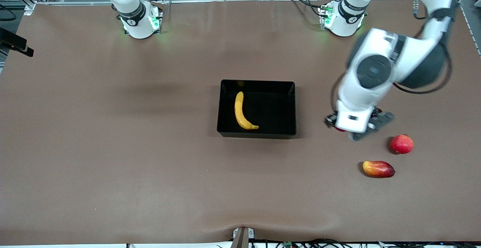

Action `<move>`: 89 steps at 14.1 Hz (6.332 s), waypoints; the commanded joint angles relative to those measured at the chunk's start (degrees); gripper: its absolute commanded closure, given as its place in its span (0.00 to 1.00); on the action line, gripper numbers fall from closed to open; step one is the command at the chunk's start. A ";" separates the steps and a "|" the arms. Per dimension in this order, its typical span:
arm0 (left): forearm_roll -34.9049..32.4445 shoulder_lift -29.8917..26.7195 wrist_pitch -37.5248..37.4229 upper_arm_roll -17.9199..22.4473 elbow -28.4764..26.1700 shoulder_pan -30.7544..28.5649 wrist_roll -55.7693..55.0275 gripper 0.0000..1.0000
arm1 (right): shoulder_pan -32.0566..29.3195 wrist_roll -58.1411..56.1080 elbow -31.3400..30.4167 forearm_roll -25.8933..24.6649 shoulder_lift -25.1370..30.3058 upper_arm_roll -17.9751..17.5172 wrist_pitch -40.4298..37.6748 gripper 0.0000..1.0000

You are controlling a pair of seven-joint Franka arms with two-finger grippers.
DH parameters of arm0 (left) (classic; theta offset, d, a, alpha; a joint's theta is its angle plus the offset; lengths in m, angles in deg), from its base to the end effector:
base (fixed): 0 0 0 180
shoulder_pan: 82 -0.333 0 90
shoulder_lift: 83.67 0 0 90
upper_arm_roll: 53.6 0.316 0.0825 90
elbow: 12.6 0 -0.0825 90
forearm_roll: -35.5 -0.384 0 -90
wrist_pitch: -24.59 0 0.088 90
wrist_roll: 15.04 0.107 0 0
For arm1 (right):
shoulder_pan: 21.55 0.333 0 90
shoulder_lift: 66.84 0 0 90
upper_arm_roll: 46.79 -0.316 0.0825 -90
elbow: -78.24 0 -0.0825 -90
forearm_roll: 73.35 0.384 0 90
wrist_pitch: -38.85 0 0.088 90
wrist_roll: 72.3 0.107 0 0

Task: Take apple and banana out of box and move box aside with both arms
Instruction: 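Carry the apple beside the plum and mango, then open the left gripper, then move the left gripper back over the yellow banana in the tray, then grasp the banana with the left gripper and lift it, then place the banana by the fruits while the right gripper grips the tray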

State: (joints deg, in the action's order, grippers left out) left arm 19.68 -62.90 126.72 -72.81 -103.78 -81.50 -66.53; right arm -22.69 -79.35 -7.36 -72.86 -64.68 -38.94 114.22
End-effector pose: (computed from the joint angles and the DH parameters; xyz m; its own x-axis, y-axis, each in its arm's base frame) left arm 0.6217 -0.1724 0.4234 0.8841 0.4670 0.0155 0.4598 -0.8637 -0.2064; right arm 0.5084 -0.0810 0.6592 0.9900 -0.0294 -0.1380 -0.0339 -0.9989 -0.0308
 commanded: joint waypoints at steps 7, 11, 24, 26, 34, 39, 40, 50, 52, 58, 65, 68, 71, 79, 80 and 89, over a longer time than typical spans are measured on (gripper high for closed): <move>-5.43 5.85 20.03 -0.38 -13.68 -17.02 15.19 1.00 | -1.06 0.19 -0.01 0.91 0.04 -0.64 -0.23 0.00; -6.06 9.88 22.41 -0.12 -12.89 -17.29 15.20 1.00 | -1.06 0.19 -0.01 0.91 0.04 -0.64 -0.23 0.00; -9.23 6.49 21.91 -2.39 -9.12 -17.29 14.58 0.00 | -1.06 0.19 -0.01 0.91 0.04 -0.64 -0.23 0.00; -8.96 5.07 14.72 -7.57 -4.74 -17.56 14.15 0.00 | -1.06 0.19 -0.01 0.82 0.04 -0.64 -0.23 0.00; -5.53 8.65 5.89 -23.94 1.61 -6.44 -1.37 0.00 | -1.15 0.19 -0.01 0.82 0.04 -0.64 -0.23 0.00; -6.24 17.18 13.15 -21.75 6.19 7.47 -15.45 0.00 | -1.23 0.19 -0.01 0.91 0.04 -0.64 -0.23 0.00; -6.24 19.02 16.93 -20.70 6.19 9.75 -17.22 0.00 | -1.23 0.10 -0.01 0.82 0.04 -0.64 -0.23 0.00; -6.59 31.08 30.67 -0.91 12.16 31.92 -24.09 0.11 | -1.32 0.02 -0.01 0.82 -0.05 -0.64 -0.14 0.00; -6.50 31.26 30.68 -0.91 12.07 31.84 -24.00 0.73 | -1.32 0.02 -0.01 0.91 -0.05 -0.64 -0.14 0.00; -6.59 27.75 30.15 -1.00 12.16 30.96 -23.83 1.00 | -0.97 -0.59 0.17 0.82 -2.85 -0.73 -0.05 0.00; -4.14 16.86 17.95 -1.70 11.90 28.77 -23.39 1.00 | 2.09 -0.08 0.17 8.45 -8.14 -0.99 -1.01 0.00; -2.90 11.41 14.17 -1.70 11.81 26.31 -22.95 1.00 | 6.31 0.36 -0.09 9.35 -8.49 -0.99 -0.93 0.00; -2.72 7.97 8.54 -1.79 11.46 20.08 -11.65 1.00 | 10.19 7.11 -1.23 13.54 -10.67 -0.99 0.47 0.00; 0.35 3.65 8.34 -1.79 0.13 0.74 17.39 1.00 | 27.66 23.64 -11.70 17.61 -14.10 -0.99 22.86 0.00; 0.35 4.53 10.61 -1.70 -1.44 -0.58 18.26 1.00 | 29.42 25.57 -11.78 17.70 -15.51 -0.99 24.80 0.00; -6.05 10.25 36.19 -1.09 -17.88 -8.41 34.45 1.00 | 44.03 39.30 -18.38 13.59 -27.55 -0.64 51.88 0.00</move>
State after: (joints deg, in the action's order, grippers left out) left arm 16.72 -51.99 159.87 -73.64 -119.14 -89.23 -32.76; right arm 21.10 -41.07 -26.03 -56.83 -91.33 -40.53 165.27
